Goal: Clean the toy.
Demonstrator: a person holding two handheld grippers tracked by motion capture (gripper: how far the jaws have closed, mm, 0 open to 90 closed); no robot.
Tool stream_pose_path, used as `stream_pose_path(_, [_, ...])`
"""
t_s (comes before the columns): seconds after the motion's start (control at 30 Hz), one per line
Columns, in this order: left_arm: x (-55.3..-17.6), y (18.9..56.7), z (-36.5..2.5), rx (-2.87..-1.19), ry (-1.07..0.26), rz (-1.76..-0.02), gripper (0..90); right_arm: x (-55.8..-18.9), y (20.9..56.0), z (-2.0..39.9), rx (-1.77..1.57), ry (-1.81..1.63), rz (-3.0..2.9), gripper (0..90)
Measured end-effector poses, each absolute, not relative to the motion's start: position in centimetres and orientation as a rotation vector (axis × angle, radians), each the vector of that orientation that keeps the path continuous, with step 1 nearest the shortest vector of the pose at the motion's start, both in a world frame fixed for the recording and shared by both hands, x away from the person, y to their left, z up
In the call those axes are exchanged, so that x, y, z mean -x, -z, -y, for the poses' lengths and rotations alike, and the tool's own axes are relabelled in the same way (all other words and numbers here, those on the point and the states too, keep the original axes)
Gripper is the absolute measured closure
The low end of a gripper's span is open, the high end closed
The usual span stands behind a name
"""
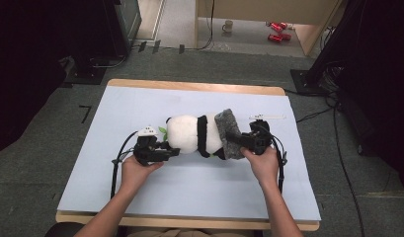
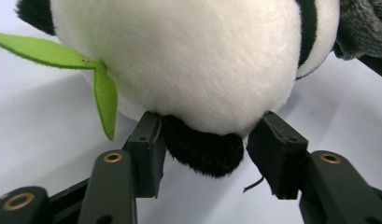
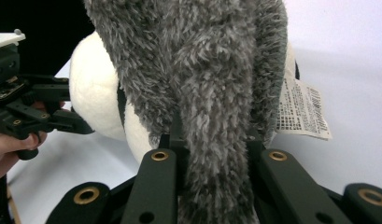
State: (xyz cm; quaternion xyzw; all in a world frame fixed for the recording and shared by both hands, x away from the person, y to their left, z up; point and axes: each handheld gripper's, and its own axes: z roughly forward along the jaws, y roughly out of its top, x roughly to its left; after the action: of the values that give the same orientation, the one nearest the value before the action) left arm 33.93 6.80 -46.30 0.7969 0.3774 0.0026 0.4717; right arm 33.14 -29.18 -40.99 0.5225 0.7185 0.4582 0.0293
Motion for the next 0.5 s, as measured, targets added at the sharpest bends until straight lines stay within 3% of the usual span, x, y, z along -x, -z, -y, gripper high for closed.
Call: stream_pose_path(0.5, [-34.2, 44.1, -8.5, -1.959, -0.065, -0.767, 34.5, -34.0, 40.4, 28.5, -1.608, -1.371, -2.199, 75.3])
